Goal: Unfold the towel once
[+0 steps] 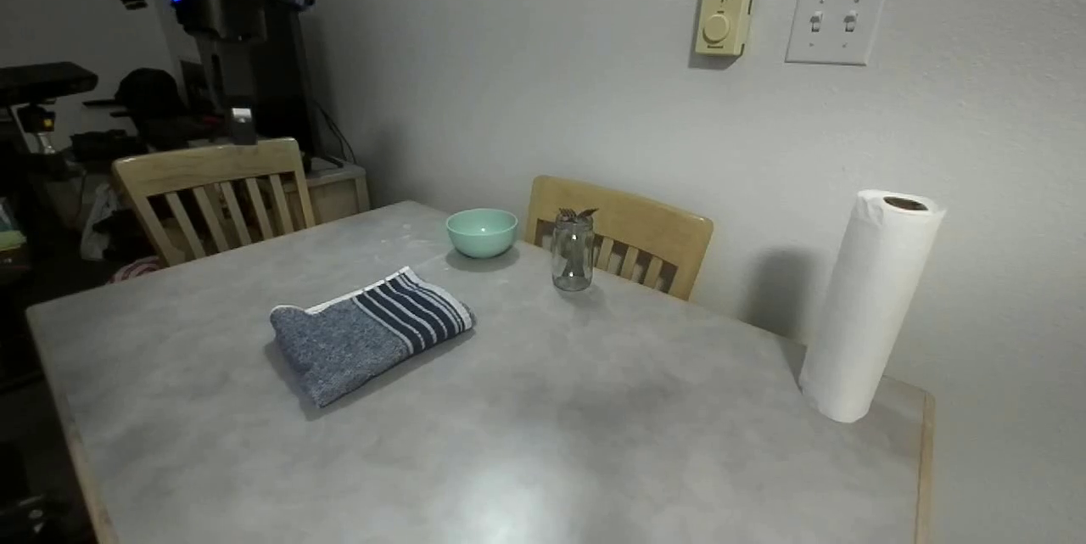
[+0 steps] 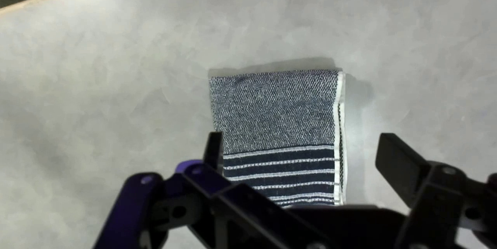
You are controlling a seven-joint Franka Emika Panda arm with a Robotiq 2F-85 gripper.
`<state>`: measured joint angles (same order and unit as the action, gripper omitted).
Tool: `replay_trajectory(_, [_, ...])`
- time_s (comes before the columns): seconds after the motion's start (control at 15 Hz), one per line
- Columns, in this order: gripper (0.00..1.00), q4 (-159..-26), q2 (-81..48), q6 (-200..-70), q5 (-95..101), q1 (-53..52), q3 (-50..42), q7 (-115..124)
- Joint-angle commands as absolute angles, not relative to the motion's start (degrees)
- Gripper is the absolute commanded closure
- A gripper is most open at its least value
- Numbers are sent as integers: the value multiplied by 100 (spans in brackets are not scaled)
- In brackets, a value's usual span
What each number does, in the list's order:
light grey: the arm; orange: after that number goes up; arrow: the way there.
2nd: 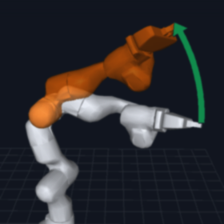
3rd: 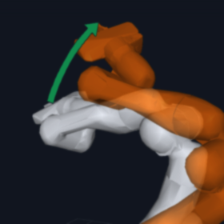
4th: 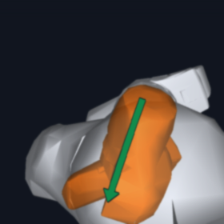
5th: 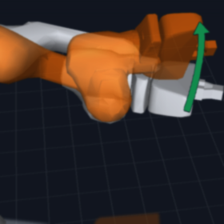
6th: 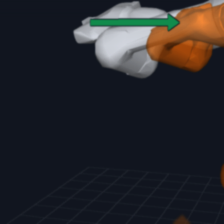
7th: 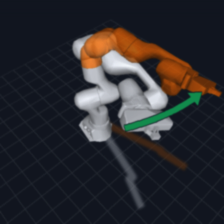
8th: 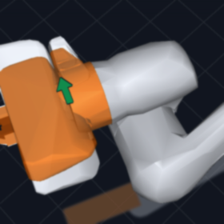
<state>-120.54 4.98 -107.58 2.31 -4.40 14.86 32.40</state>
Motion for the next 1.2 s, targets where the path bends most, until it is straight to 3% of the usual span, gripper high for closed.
replay_trajectory(0.0, [0,-11805,-182,-11071,169,-622,1291,2878])
replay_trajectory(0.47, [0,-11832,-275,-11112,207,-754,1184,2913])
replay_trajectory(1.13, [0,-11239,-1582,-11453,-277,-1027,965,4489])
